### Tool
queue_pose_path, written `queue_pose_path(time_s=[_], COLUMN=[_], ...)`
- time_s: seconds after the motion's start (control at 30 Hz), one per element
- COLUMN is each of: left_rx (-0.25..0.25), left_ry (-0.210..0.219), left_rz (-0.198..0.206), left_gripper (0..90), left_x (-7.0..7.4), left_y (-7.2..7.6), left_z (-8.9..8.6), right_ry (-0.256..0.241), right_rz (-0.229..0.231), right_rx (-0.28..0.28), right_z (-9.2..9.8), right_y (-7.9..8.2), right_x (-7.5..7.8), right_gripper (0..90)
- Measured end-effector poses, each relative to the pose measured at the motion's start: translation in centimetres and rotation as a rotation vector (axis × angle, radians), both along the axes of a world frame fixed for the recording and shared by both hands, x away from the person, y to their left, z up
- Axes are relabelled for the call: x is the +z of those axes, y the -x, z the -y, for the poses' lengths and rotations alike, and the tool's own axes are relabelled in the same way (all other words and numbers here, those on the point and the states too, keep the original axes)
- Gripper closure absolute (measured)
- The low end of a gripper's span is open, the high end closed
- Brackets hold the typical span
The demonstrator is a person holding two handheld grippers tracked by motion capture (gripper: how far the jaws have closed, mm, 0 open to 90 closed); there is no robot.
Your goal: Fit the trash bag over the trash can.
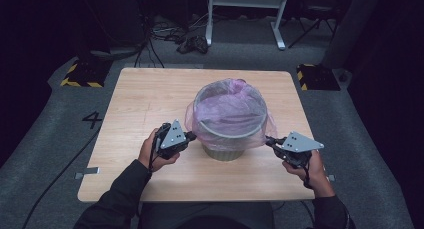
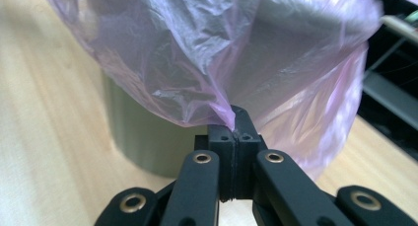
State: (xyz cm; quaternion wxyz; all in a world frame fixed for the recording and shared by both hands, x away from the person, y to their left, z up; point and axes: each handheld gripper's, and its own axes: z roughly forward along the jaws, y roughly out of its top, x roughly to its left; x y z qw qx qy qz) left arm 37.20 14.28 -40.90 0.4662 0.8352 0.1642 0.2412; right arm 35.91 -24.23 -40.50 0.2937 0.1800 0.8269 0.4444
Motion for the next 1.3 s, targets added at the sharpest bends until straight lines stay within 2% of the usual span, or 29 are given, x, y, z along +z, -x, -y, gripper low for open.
queue_pose_path(time_s=[0.13,0.17,0.23,0.37,0.47,0.53,0.63,0.7,0.87,0.93,1.03,1.1,1.13,1.2,1.3], left_rx=[-0.036,-0.037,-0.042,-0.052,-0.059,-0.056,-0.041,-0.024,0.001,0.008,0.046,0.069,0.077,0.102,0.126], left_ry=[-0.040,-0.051,-0.057,-0.063,-0.114,-0.139,-0.176,-0.169,-0.158,-0.158,-0.136,-0.089,-0.079,-0.055,-0.020], left_rz=[-0.016,-0.022,-0.038,-0.065,-0.079,-0.092,-0.111,-0.130,-0.152,-0.156,-0.162,-0.187,-0.183,-0.180,-0.213], left_gripper=[90.0,90.0,90.0,90.0,90.0,90.0,90.0,89.8,87.8,81.8,59.3,43.0,34.6,23.3,19.0], left_x=[-0.9,-1.3,-1.7,-2.5,-3.5,-4.1,-4.8,-5.2,-6.0,-6.1,-6.1,-6.1,-6.0,-5.9,-6.2], left_y=[0.4,0.5,0.4,0.2,0.0,-0.2,-0.7,-1.0,-1.7,-1.7,-1.4,-0.9,-0.7,0.0,0.8], left_z=[-0.1,-0.2,-0.3,-0.3,0.1,0.3,0.4,0.2,-0.2,-0.3,-0.8,-1.5,-1.9,-2.6,-4.1], right_ry=[0.027,0.020,0.004,0.012,0.016,0.035,0.037,0.025,0.005,-0.001,-0.011,-0.026,-0.025,-0.020,-0.012], right_rz=[-0.054,-0.068,-0.100,-0.144,-0.186,-0.232,-0.283,-0.310,-0.341,-0.340,-0.332,-0.333,-0.333,-0.324,-0.329], right_rx=[0.017,0.021,0.028,0.023,0.019,0.007,-0.016,-0.029,-0.053,-0.055,-0.046,-0.045,-0.045,-0.032,-0.027], right_z=[-0.1,-0.1,0.0,0.1,0.2,0.2,0.3,0.5,0.8,0.9,1.1,1.4,1.6,2.1,2.7], right_y=[0.1,0.0,-0.2,-1.0,-1.5,-2.2,-3.2,-3.8,-4.6,-4.7,-4.5,-4.2,-4.0,-3.6,-2.9], right_x=[-1.8,-2.1,-2.6,-3.7,-4.7,-5.7,-6.8,-7.4,-8.0,-8.1,-8.2,-8.1,-8.0,-7.8,-7.6], right_gripper=[90.0,90.0,90.0,90.0,90.0,90.0,90.0,90.0,89.7,87.8,80.9,69.7,63.5,52.8,40.0])
